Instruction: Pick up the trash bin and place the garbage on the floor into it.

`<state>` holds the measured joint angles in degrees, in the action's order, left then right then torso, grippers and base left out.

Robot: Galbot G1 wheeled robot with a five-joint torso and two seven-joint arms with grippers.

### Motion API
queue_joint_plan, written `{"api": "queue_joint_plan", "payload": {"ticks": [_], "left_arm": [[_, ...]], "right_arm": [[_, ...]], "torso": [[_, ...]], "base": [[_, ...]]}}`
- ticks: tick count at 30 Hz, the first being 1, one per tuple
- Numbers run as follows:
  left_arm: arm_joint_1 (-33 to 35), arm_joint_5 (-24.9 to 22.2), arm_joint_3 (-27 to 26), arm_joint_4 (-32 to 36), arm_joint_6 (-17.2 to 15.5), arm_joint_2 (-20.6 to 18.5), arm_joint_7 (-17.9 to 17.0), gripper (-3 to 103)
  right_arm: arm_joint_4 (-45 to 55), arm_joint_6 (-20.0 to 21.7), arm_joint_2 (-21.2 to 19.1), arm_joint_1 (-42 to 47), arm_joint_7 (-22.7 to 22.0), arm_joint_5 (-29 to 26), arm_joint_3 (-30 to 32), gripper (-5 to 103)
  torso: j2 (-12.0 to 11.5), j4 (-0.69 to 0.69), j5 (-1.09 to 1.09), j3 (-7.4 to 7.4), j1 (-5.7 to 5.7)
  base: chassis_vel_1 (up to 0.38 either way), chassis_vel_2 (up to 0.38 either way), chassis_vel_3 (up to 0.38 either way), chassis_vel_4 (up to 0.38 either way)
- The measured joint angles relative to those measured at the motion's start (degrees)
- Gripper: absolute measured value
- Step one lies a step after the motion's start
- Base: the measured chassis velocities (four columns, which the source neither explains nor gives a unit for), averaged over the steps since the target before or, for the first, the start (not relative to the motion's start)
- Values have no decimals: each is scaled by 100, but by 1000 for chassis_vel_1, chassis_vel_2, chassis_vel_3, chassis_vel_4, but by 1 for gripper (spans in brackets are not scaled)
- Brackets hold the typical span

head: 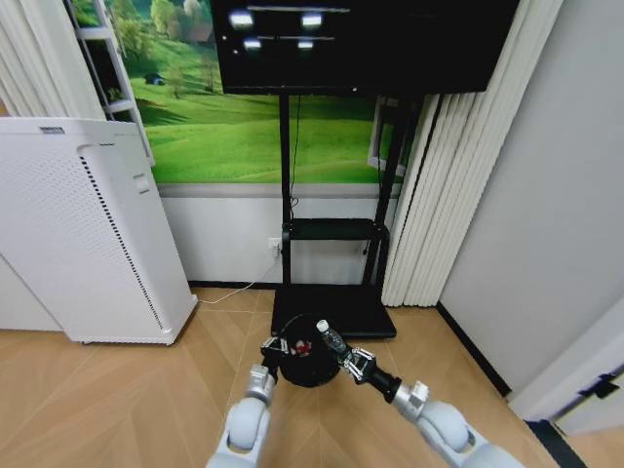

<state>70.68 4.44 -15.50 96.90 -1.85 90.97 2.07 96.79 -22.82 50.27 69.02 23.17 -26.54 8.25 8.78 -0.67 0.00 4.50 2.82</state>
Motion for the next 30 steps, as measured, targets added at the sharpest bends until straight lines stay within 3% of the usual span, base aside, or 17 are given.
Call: {"api": "queue_joint_plan", "payload": {"ticks": [16, 17, 19, 20, 21, 22, 24, 25, 28, 29, 30], "left_arm": [[-44, 88, 94, -131, 45, 77, 9, 4], [-52, 83, 85, -132, 46, 72, 10, 4], [-56, 79, 81, -132, 46, 69, 10, 4], [-62, 74, 77, -132, 47, 65, 10, 4], [-65, 72, 75, -132, 47, 64, 11, 4], [-70, 67, 74, -133, 47, 63, 11, 4], [-75, 63, 73, -133, 46, 63, 12, 4], [-78, 61, 71, -133, 47, 62, 12, 4], [-82, 55, 71, -133, 47, 61, 17, 4], [-83, 54, 70, -133, 47, 61, 16, 4], [-83, 54, 70, -133, 47, 61, 16, 4]], "right_arm": [[-204, 36, 101, -305, -43, -2, -244, 20], [-204, 60, 104, -316, -46, -6, -253, 28], [-204, 70, 104, -321, -46, -10, -254, 28], [-206, 82, 104, -327, -45, -14, -254, 39], [-208, 84, 103, -330, -45, -15, -254, 39], [-211, 86, 102, -333, -44, -17, -251, 50], [-212, 88, 101, -333, -44, -18, -247, 50], [-213, 89, 100, -333, -44, -18, -239, 61], [-213, 90, 97, -332, -44, -17, -227, 61], [-211, 90, 96, -325, -44, -16, -218, 72], [-211, 90, 96, -325, -44, -16, -218, 72]], "torso": [[0, 0, -1, 0, 0], [0, 0, -1, 0, 0], [0, 0, -1, 0, 0], [0, 0, -1, 0, 0], [0, 0, -1, 0, 0], [0, 0, -1, 0, 0], [0, 0, -1, 0, 0], [0, 0, -1, 0, 0], [0, 0, -1, 0, 0], [0, 0, -1, 0, 0], [0, 0, -1, 0, 0]], "base": [[0, 0, 0, 0], [0, 0, 0, 0], [0, 0, 0, 0], [0, 0, 0, 0], [0, 0, 0, 0], [0, 0, 0, 0], [0, 0, 0, 0], [0, 0, 0, 0], [0, 0, 0, 0], [0, 0, 0, 0], [0, 0, 0, 0]]}}
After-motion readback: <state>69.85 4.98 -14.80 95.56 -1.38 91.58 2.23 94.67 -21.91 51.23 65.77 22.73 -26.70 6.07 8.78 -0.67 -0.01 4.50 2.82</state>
